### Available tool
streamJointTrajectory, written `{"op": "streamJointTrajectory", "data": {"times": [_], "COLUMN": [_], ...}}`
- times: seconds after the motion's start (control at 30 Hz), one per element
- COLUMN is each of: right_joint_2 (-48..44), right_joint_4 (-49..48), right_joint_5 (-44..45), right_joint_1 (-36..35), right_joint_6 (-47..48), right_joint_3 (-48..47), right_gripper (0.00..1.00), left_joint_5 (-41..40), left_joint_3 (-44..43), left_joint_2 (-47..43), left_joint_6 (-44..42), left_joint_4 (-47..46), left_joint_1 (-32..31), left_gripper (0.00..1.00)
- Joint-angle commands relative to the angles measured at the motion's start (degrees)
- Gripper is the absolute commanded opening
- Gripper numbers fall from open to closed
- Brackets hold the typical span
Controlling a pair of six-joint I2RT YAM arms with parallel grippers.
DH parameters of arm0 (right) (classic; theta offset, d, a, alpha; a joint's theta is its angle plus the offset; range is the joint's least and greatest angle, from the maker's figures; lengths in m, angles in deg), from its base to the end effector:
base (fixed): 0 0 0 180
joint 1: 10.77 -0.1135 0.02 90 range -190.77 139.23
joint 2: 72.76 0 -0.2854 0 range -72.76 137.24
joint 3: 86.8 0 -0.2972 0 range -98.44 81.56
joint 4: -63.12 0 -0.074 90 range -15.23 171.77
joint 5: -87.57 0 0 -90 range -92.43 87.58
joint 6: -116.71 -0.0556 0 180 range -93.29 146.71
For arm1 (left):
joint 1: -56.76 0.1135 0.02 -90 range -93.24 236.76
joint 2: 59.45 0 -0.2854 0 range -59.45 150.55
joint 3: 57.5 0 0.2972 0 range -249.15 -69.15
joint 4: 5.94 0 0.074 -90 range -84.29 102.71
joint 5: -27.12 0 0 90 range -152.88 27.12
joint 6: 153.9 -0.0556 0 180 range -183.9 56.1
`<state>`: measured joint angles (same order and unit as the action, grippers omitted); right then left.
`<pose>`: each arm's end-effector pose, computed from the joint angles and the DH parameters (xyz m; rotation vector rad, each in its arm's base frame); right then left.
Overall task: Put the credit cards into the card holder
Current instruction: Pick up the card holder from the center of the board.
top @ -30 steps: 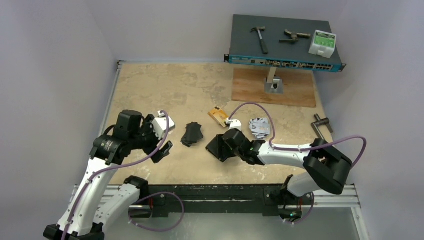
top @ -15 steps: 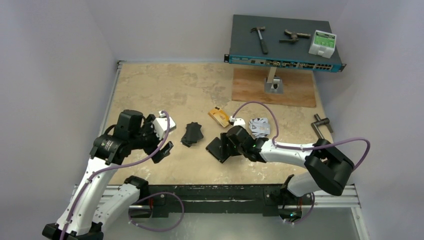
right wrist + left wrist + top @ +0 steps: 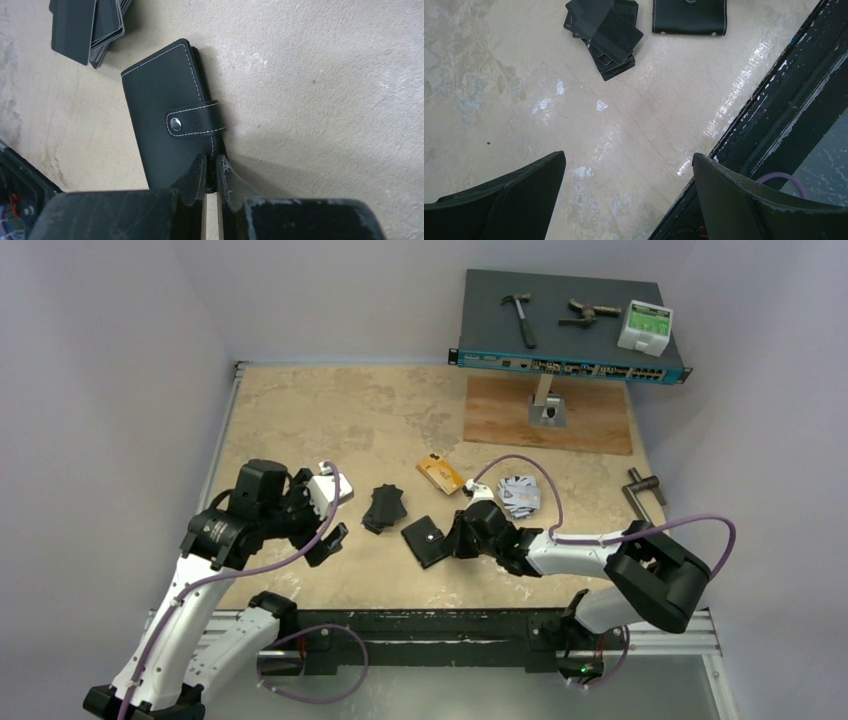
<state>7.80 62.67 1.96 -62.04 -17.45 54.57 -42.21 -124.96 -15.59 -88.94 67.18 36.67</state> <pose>0.1856 0.2246 0.1107 -0.1081 2.4137 0.7432 0.1514 -0.0763 0.3344 1.0673 2.1490 -0.3981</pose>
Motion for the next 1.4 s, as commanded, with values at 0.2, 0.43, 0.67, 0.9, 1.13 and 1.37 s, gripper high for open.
{"op": "streamJointTrajectory", "data": {"times": [0.2,0.43,0.67,0.9,1.13,1.37], "right_joint_2": [-10.5,-23.2,-26.9,-31.6,-33.3,-33.6], "right_joint_4": [-0.9,6.6,11.3,19.8,23.1,22.1], "right_joint_5": [-4.5,2.1,4.9,4.8,3.2,2.3], "right_joint_1": [-0.6,-6.4,-11.4,-11.6,-11.6,-11.6], "right_joint_6": [2.0,7.7,9.9,14.6,16.3,16.6], "right_joint_3": [4.6,2.7,-1.0,-11.7,-20.5,-27.0], "right_gripper": [0.00,0.00,0.00,0.00,0.00,0.00], "left_joint_5": [15.5,27.1,30.0,36.2,36.1,35.7], "left_joint_3": [4.2,6.7,10.1,7.9,8.0,9.6], "left_joint_2": [-1.3,3.4,7.7,11.4,9.8,6.1], "left_joint_6": [7.0,17.7,19.5,21.6,38.7,55.8], "left_joint_4": [-8.3,-19.7,-26.6,-28.8,-39.7,-48.8], "left_joint_1": [-0.9,-0.9,-2.1,-2.2,-2.2,-2.2], "left_gripper": [1.00,1.00,1.00,1.00,1.00,1.00]}}
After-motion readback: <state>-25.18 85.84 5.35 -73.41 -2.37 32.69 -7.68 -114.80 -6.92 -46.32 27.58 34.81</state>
